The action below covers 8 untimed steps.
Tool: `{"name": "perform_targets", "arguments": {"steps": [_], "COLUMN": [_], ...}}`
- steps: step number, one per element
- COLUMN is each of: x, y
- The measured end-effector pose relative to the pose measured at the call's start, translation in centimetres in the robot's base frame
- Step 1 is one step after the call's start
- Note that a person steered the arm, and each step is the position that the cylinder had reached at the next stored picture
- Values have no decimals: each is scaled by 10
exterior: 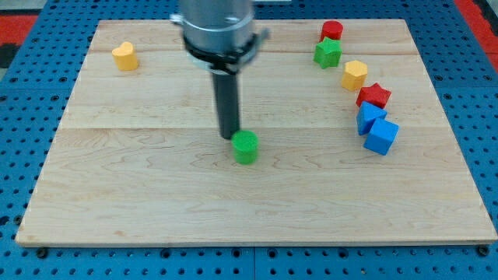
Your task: Put the green circle into the cube at the bottom
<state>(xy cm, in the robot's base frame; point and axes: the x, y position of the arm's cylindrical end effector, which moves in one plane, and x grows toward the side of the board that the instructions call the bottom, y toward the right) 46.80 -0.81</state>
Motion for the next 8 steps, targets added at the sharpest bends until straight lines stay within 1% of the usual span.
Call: {"name": "perform_targets", "arguments": {"steps": [1,3,4,5,6,7,8], "x": [33,83,90,91,130,146,144], "y": [43,43,29,-15,-35,-1,52]}}
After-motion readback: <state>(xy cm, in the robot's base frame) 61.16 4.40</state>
